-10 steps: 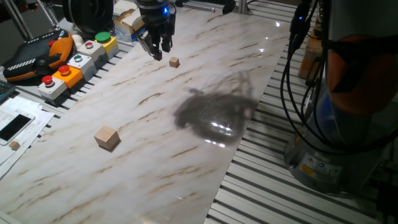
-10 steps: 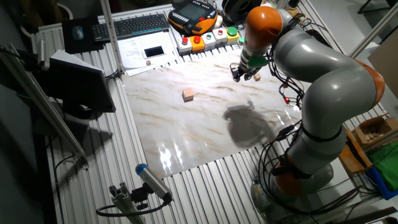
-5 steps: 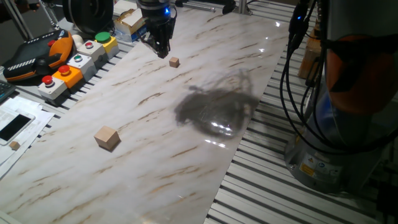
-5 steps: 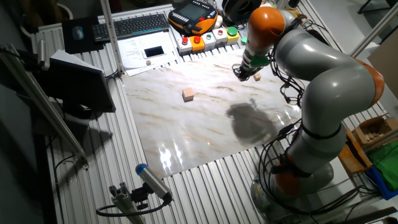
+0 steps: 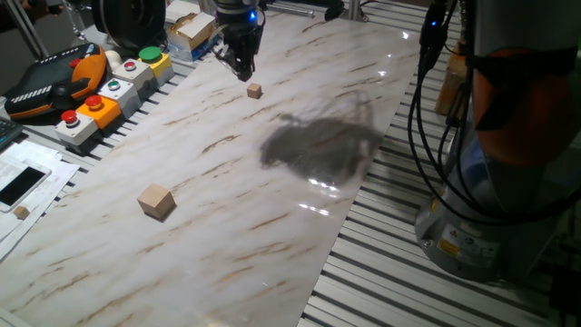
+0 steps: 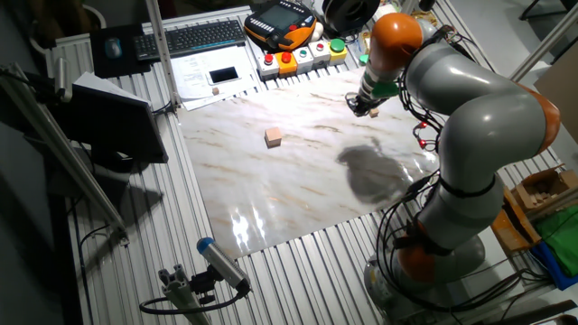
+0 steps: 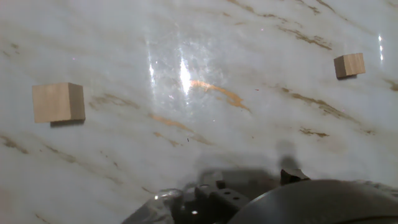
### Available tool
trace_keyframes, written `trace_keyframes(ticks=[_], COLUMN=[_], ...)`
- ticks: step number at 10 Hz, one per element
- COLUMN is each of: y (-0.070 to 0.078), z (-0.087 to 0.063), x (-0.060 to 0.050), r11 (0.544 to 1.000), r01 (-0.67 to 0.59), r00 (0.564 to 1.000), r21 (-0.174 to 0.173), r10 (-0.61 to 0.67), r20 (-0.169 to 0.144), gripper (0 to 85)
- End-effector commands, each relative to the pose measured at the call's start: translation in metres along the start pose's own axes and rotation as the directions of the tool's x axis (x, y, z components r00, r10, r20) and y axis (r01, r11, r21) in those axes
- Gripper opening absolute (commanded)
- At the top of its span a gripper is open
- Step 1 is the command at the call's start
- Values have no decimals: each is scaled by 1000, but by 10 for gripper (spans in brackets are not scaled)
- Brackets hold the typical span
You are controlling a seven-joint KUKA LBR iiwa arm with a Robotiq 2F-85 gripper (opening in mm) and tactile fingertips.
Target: Pick up the small block on the left and move it to the right
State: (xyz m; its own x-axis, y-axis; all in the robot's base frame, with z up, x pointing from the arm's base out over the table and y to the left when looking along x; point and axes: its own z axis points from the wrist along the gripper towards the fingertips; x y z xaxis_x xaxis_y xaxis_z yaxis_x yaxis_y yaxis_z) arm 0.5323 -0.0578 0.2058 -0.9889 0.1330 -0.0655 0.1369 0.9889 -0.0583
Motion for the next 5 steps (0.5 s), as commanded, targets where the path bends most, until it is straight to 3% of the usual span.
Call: trace_keyframes(ticks=[1,5], y=[-3,-3], z=[1,11], x=[-2,-9], r11=[1000,998], r01=[-9,-55], r00=[1000,998], r21=[14,3], r10=[9,55], r20=[-7,-21], gripper=[7,7])
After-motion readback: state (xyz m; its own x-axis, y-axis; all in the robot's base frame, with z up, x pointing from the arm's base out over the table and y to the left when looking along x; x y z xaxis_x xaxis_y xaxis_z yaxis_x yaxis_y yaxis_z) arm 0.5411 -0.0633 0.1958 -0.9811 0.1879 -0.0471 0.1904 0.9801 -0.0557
